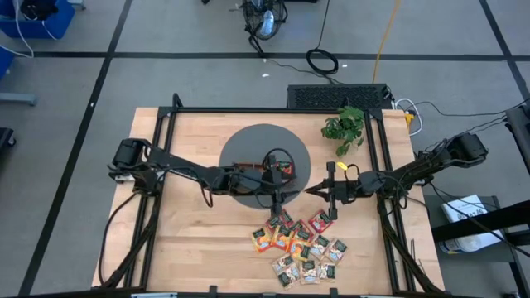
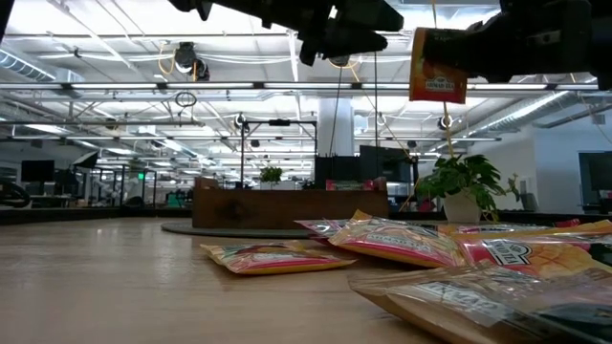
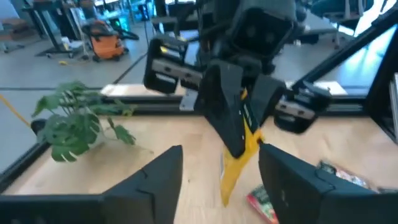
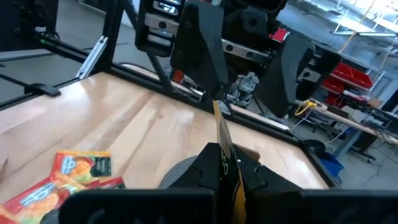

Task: Pick & Place Tea
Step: Put the yellow tea bag into the middle section of the wooden organizer

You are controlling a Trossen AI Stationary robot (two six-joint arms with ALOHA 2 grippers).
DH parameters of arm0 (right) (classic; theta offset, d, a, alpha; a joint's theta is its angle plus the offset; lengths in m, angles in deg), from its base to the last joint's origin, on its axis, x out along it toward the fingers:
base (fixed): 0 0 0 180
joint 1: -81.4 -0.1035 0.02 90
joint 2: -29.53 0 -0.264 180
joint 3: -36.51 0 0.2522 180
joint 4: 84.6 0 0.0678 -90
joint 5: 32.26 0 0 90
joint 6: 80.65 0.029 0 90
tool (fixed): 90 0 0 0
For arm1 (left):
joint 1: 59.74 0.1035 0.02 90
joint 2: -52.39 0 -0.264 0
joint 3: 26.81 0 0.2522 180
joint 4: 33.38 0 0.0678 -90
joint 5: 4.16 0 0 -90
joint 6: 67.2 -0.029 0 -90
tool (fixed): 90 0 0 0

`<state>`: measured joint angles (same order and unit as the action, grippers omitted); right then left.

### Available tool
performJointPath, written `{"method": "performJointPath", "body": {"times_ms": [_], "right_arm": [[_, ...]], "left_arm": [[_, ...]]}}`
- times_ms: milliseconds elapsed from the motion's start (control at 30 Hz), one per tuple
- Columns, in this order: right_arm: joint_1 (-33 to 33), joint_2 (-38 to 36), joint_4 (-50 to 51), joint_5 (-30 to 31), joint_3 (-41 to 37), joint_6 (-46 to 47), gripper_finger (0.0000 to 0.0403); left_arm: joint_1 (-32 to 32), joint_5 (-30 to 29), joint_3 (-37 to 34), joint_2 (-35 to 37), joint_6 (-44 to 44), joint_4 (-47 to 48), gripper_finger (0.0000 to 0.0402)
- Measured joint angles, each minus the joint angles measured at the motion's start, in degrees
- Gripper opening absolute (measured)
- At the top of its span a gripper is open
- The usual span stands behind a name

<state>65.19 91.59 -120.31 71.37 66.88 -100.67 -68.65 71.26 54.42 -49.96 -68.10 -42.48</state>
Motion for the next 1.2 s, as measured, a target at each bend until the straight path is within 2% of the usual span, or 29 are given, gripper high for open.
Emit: {"method": "performJointPath", "body": {"times_ms": [200,467,800,967,1200], "right_arm": [[0.0,0.0,1.0,-0.1,2.1,-0.2,0.0],[0.1,1.2,1.7,-0.1,4.2,-0.3,0.0],[1.7,6.2,1.7,-0.1,7.9,-0.2,0.0],[1.7,6.6,1.8,-0.1,8.0,-0.2,0.0],[1.6,6.6,2.9,-0.1,7.9,0.1,0.0]], "left_arm": [[0.0,1.8,0.2,-0.2,-0.3,-1.7,0.0225],[0.0,3.2,0.5,-0.2,-0.3,-1.3,0.0194],[0.0,4.1,0.5,-0.2,-0.9,-0.9,0.0161],[0.0,4.2,0.5,-0.2,-2.7,0.6,0.0122],[0.0,4.3,0.5,-0.2,-6.0,2.1,0.0025]]}}
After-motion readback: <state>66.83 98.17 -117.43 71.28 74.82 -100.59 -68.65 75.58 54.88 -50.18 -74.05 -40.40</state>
